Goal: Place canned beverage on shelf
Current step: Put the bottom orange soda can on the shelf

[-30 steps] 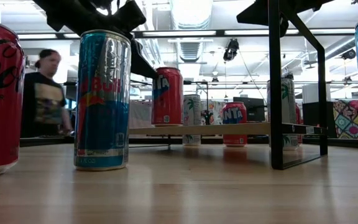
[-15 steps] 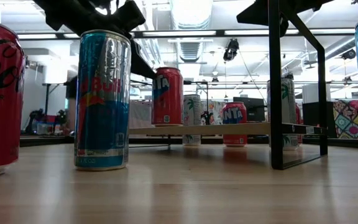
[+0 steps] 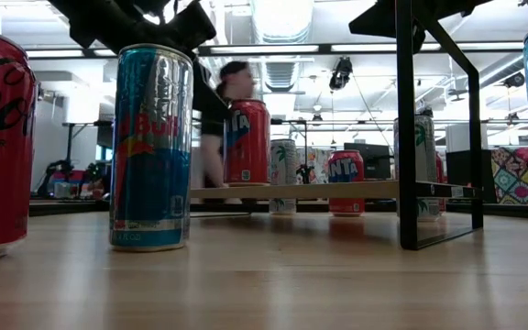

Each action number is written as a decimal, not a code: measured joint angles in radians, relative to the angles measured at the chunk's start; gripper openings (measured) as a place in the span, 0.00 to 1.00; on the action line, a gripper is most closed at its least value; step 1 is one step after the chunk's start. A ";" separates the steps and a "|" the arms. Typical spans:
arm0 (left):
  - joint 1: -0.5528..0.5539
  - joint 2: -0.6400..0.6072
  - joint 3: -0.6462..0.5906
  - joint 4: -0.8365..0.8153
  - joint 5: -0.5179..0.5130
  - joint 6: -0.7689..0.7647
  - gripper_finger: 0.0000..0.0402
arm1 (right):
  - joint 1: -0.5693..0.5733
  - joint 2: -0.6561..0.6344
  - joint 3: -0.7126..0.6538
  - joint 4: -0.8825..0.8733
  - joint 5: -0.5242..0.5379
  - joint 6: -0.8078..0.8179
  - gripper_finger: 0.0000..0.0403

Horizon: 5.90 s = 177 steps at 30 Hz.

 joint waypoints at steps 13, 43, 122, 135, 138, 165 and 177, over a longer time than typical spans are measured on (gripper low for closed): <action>0.017 0.001 0.000 0.002 -0.009 0.002 0.00 | 0.000 0.000 0.000 0.000 0.000 0.001 0.02; 0.057 0.001 0.000 0.018 -0.012 0.018 0.00 | 0.000 0.000 0.000 0.000 0.000 0.000 0.02; 0.099 0.050 0.000 0.099 0.014 0.062 0.00 | 0.000 0.000 0.000 -0.001 -0.001 -0.007 0.02; 0.093 0.035 0.000 -0.037 0.017 0.051 0.00 | 0.000 0.000 0.000 -0.003 -0.001 -0.014 0.02; 0.093 0.035 0.000 -0.031 0.023 0.041 0.00 | 0.000 0.000 0.000 -0.003 -0.001 -0.020 0.02; 0.097 0.073 0.000 0.077 0.015 0.027 0.00 | 0.000 0.000 0.000 -0.008 0.000 -0.040 0.02; 0.102 0.073 0.000 0.110 -0.010 0.032 0.00 | 0.000 0.000 0.000 -0.027 0.000 -0.041 0.02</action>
